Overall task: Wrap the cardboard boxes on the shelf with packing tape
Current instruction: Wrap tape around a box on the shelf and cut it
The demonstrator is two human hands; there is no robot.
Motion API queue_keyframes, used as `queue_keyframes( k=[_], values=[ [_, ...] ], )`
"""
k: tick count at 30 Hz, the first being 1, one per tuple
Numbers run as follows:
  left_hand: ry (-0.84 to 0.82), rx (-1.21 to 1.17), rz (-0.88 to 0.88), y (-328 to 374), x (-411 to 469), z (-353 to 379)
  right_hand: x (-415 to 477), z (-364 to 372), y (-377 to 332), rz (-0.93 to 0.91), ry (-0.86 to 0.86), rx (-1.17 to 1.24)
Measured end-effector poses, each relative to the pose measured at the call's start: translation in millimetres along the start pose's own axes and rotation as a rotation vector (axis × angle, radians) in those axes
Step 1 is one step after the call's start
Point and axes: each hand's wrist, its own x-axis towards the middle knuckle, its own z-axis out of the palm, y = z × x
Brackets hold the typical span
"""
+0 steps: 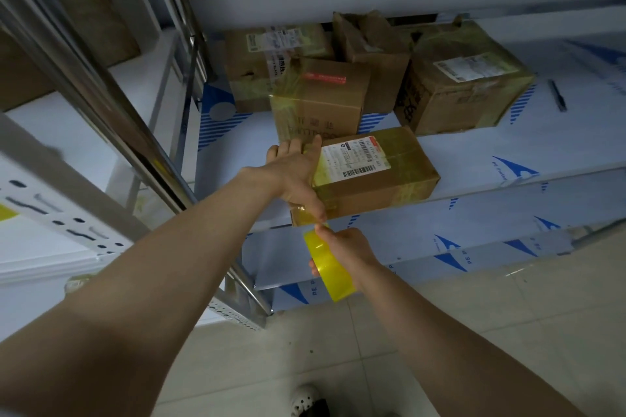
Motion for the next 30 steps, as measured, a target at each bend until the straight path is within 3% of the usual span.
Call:
queue_keyframes(
  k=[4,7,11,17,20,23,25,30],
  values=[
    [-0.064,-0.092,-0.007,-1.0,-1.7,-4.6,-6.7,-9.0,10.1,-0.018,-0.040,0.046],
    [-0.210,-0.344,0.034,-2.8,-9.5,-12.8,-55.1,-28.2,-0.6,-0.039,-0.186,0.152],
    [-0.274,-0.653,0.058,-0.5,-34.0,-19.1,-89.3,-53.2,-6.0,-0.133,-0.280,0.245],
    [-0.052,-0.828,-0.018,3.4,-51.7,-25.9,-102.3,-58.9,-33.5,-0.190,-0.228,0.213],
    [0.131,-0.739,-0.140,24.7,-46.0,-31.0,-100.6,-53.8,-47.2,-0.202,-0.207,0.187],
    [0.301,-0.331,-0.231,43.7,-38.5,-30.5,-100.2,-48.8,-53.7,-0.182,-0.215,0.181],
    [0.374,-0.187,-0.269,48.1,-35.5,-27.7,-98.7,-46.5,-54.0,-0.172,-0.215,0.191],
    [0.408,-0.181,-0.288,42.8,-27.7,-33.0,-92.9,-45.8,-57.8,-0.174,-0.190,0.213]
  ],
)
